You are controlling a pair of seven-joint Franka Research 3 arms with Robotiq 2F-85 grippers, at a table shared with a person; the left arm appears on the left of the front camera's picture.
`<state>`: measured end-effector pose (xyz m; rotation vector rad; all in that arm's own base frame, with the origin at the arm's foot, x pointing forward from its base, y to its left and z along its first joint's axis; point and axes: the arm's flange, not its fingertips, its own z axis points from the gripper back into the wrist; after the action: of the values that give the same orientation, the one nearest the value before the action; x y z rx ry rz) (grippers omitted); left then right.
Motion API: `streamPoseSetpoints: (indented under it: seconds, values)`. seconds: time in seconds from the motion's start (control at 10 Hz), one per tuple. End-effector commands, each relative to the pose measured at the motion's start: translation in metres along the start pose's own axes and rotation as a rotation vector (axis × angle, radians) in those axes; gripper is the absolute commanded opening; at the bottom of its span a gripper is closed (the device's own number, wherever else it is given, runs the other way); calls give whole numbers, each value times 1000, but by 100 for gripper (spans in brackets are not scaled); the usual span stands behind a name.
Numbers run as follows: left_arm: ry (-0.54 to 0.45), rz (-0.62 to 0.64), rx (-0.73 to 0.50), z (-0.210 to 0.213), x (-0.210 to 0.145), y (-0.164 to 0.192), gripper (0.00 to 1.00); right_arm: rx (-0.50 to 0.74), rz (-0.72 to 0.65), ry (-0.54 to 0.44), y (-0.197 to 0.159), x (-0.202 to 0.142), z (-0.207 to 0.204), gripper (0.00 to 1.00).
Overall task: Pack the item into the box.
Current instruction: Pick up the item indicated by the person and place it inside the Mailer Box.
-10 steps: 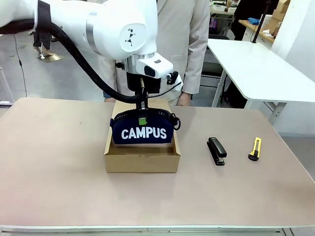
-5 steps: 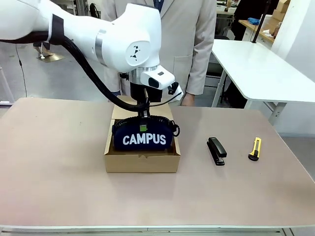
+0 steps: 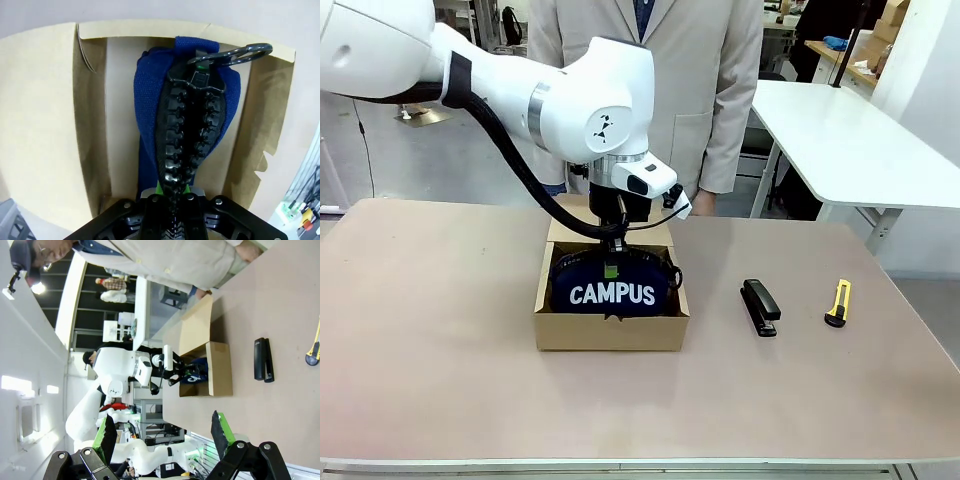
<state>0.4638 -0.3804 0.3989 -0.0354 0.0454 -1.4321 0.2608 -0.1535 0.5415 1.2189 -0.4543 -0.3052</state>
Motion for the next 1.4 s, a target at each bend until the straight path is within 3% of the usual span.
streamPoseSetpoints:
  seconds: [0.0,0.3,0.4,0.5,0.6,1.3]
  values:
    - [23,16,17,5,1,-1,9,23,24,-6,1,2,-1,100]
    - [39,-10,14,7,0,-2,97,23,24,-6,1,2,-1,100]
    - [42,-9,26,9,-1,-2,100,23,24,-6,1,2,-1,100]
    - [36,-5,39,12,-2,-2,81,23,24,-6,1,2,-1,100]
    - [33,0,61,17,-4,-3,100,23,24,-6,1,2,-1,100]
    - [-42,-5,66,41,-18,-10,100,23,24,-6,1,2,-1,100]
